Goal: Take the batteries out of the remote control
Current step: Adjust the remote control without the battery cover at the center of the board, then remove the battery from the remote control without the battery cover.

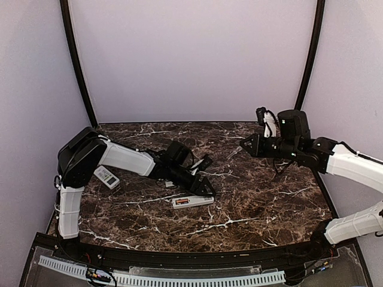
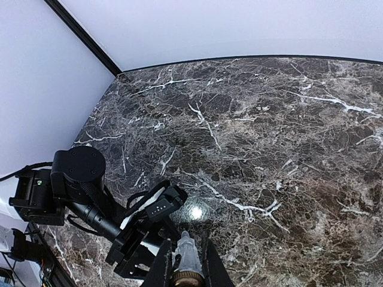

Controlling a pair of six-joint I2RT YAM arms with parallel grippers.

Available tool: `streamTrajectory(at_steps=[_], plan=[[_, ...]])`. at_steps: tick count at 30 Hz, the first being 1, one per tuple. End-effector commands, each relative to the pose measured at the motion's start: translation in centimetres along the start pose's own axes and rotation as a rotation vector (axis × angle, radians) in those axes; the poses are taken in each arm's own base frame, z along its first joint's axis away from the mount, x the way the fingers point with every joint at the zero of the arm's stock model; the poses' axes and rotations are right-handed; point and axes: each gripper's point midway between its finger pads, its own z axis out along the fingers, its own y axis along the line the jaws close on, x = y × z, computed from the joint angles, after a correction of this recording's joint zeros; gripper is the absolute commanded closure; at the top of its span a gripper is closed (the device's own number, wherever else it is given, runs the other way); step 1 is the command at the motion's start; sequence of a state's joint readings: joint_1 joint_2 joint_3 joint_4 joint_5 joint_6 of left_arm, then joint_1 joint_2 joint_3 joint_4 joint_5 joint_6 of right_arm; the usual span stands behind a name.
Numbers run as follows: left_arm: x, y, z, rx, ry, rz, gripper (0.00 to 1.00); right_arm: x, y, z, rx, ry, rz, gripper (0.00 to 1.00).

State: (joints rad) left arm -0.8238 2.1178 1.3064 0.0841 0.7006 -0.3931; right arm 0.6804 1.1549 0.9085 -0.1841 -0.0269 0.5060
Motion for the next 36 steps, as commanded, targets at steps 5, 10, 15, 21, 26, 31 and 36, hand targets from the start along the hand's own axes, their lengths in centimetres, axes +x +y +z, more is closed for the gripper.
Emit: streamTrajectory(at_steps=[5, 10, 15, 21, 26, 31, 36], plan=[[-1.9, -2.3, -2.0, -0.001, -0.074, 0.096, 0.3, -0.3, -0.3, -0.9, 0.005, -0.041, 0.047, 1.0], [-3.3, -1.3, -6.0, -0.104, -0.206, 0.016, 0.29, 0.8, -0.1, -0.8, -0.033, -0.034, 0.095, 1.0], [-1.7, 0.4, -9.8, -0.15, -0.27, -0.13, 0.29, 2.4, 0.9, -0.1, -0.086, -0.015, 0.108, 1.0], [2.5, 3.0, -11.7, -0.183, -0.25, -0.334, 0.39, 4.3, 3.7, 1.3, -0.156, 0.016, 0.086, 1.0], [4.9, 3.5, -12.4, -0.19, -0.249, -0.418, 0.43, 6.4, 4.0, 3.6, -0.098, 0.103, 0.163, 1.0], [6.1, 3.5, -12.4, -0.173, -0.241, -0.458, 0.49, 7.6, 5.4, 4.8, -0.117, 0.128, 0.215, 1.0], [7.1, 3.8, -11.9, -0.156, -0.222, -0.493, 0.58, 9.1, 4.7, 6.2, -0.053, 0.171, 0.278, 1.0]])
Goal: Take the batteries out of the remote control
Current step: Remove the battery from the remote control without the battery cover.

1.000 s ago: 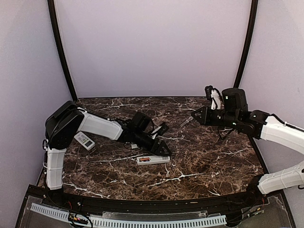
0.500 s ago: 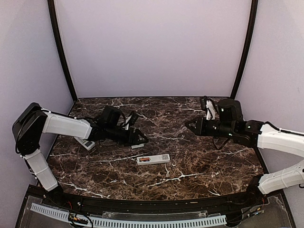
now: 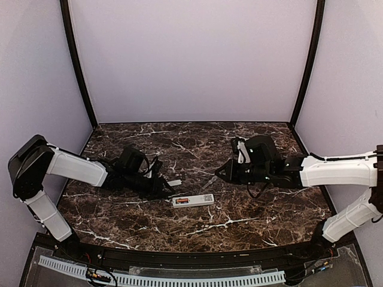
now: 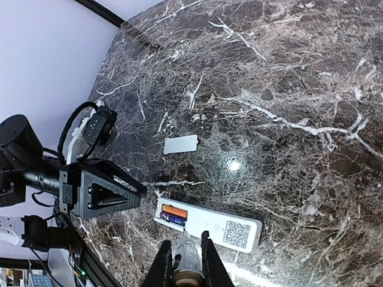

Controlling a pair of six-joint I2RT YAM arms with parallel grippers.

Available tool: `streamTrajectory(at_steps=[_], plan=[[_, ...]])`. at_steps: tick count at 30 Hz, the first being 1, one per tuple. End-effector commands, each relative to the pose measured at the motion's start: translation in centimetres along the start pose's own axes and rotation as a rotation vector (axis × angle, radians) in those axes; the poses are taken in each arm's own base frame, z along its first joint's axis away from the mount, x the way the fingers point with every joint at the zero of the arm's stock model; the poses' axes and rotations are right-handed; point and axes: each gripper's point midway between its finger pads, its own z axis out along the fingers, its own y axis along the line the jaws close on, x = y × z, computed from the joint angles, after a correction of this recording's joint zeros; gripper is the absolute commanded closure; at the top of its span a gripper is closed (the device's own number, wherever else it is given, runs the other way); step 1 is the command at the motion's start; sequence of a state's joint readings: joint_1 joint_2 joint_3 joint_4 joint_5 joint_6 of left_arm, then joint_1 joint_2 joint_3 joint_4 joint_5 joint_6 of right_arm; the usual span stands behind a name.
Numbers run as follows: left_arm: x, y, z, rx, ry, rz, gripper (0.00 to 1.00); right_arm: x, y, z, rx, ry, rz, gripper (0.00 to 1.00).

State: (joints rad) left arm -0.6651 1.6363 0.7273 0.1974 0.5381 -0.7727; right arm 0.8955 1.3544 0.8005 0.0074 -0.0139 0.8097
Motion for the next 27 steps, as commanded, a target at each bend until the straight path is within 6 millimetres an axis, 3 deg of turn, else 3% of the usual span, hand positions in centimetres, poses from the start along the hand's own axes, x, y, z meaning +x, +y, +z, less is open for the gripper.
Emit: streamTrajectory(at_steps=[1, 17, 27], plan=[[0.6, 0.2, -0.3, 0.023, 0.007, -0.039, 0.6, -0.7, 0.7, 1.0, 0.006, -0.024, 0.086, 1.0], [1.3, 1.2, 0.9, 0.031, 0.051, -0.064, 0.78, 0.6, 0.8, 3.6, 0.03, 0.038, 0.111, 1.0], [1.5, 1.8, 1.4, 0.014, 0.072, -0.068, 0.8, 1.6, 1.1, 4.8, 0.023, 0.088, 0.122, 1.0]])
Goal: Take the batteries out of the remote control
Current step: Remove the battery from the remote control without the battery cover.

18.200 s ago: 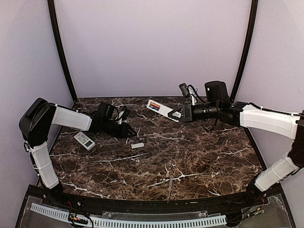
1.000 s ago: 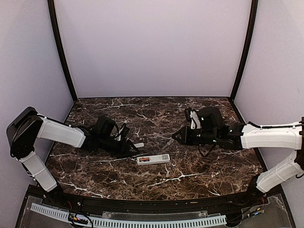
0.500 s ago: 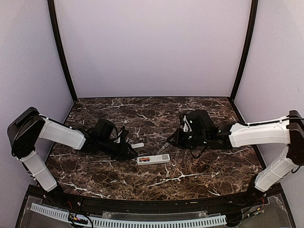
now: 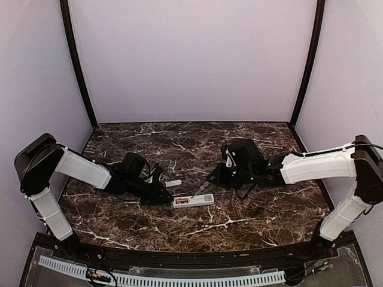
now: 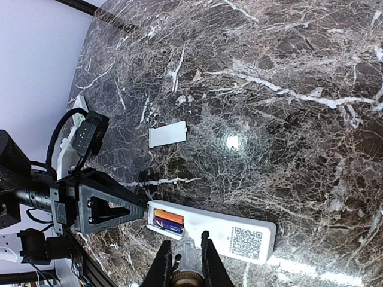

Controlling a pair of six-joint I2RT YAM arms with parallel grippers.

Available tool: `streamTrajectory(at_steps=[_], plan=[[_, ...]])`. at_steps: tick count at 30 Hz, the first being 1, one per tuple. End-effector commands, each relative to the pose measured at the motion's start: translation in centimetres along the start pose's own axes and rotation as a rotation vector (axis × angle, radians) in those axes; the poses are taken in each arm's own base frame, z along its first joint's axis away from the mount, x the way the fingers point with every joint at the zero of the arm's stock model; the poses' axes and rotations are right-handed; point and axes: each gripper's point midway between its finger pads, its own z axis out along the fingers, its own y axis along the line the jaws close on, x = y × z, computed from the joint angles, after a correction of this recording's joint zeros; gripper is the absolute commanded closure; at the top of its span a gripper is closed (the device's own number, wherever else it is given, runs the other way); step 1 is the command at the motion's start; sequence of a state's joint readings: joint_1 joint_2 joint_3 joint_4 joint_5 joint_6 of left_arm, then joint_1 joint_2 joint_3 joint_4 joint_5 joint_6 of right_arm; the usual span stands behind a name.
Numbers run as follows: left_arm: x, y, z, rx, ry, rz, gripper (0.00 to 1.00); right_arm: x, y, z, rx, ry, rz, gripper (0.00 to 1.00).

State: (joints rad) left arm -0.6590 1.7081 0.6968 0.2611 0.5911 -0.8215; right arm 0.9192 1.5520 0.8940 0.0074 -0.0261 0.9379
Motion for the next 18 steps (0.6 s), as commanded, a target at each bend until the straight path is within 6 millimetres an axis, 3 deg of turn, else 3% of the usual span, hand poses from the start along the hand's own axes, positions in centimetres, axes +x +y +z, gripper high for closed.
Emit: streamTrajectory(at_steps=[1, 18], plan=[[0.0, 0.2, 0.2, 0.001, 0.018, 0.005, 0.81, -0.2, 1.5, 0.4, -0.031, 0.0, 0.003, 1.0], [0.0, 0.1, 0.9, 0.015, 0.042, 0.006, 0.9, 0.6, 1.1, 1.4, 0.007, 0.011, 0.008, 1.0]])
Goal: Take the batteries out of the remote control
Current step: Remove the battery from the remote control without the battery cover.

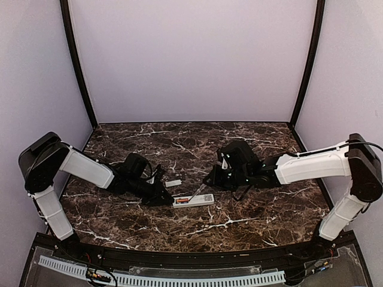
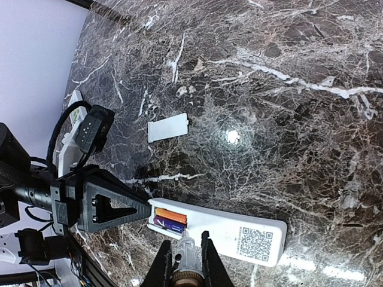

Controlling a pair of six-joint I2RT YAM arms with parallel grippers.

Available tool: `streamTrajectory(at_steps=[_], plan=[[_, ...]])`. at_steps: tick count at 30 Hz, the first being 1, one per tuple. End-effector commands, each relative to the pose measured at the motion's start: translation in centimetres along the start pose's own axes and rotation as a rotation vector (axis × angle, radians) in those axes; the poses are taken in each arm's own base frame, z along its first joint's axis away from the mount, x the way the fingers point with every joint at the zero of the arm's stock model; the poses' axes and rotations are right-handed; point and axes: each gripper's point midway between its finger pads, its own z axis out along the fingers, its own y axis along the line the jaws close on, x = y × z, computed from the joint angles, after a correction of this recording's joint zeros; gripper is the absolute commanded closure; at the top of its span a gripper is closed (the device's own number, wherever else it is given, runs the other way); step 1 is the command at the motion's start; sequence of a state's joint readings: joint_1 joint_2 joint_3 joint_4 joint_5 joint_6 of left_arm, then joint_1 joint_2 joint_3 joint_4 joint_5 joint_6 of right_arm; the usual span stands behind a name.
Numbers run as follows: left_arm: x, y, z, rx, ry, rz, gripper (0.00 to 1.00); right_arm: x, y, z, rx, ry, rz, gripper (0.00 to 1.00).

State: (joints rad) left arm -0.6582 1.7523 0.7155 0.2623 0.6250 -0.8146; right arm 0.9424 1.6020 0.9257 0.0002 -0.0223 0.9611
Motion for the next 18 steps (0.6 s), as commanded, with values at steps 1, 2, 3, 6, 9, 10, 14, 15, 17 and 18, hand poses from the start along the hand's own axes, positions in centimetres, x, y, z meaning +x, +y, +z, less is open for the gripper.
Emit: streamTrajectory(at_steps=[1, 2, 3, 6, 9, 10, 14, 15, 17, 18], plan=[[-0.34, -0.14, 0.13, 0.006, 0.004, 0.014, 0.9, -0.25, 0.75, 0.31, -0.004, -0.014, -0.003, 1.0], [-0.35, -0.11, 0.17, 0.005, 0.005, 0.013, 0.92, -0.29, 0.53, 0.4, 0.006, -0.02, -0.003, 1.0], [-0.33, -0.13, 0.18, 0.006, 0.007, 0.013, 0.92, -0.48, 0.49, 0.4, 0.012, -0.03, -0.003, 1.0], [-0.35, -0.12, 0.2, 0.006, 0.008, 0.012, 0.93, -0.83, 0.69, 0.32, 0.012, -0.044, -0.006, 1.0], [-0.33, -0.07, 0.22, 0.004, 0.009, 0.011, 0.94, -0.97, 0.57, 0.07, 0.028, -0.054, -0.016, 1.0], [-0.35, -0.06, 0.22, 0.004, 0.008, 0.011, 0.94, -1.05, 0.55, -0.04, 0.034, -0.057, -0.019, 1.0], [-0.31, -0.1, 0.28, 0.006, 0.012, 0.01, 0.95, -1.19, 0.79, -0.22, 0.053, -0.065, -0.038, 1.0], [-0.32, -0.09, 0.28, 0.005, 0.012, 0.01, 0.95, -1.16, 0.83, -0.18, 0.059, -0.064, -0.043, 1.0], [-0.3, -0.11, 0.29, 0.007, 0.013, 0.01, 0.95, -1.02, 0.85, -0.06, 0.074, -0.059, -0.051, 1.0], [-0.29, -0.09, 0.29, 0.006, 0.013, 0.01, 0.95, -0.93, 0.88, 0.02, 0.078, -0.056, -0.055, 1.0]])
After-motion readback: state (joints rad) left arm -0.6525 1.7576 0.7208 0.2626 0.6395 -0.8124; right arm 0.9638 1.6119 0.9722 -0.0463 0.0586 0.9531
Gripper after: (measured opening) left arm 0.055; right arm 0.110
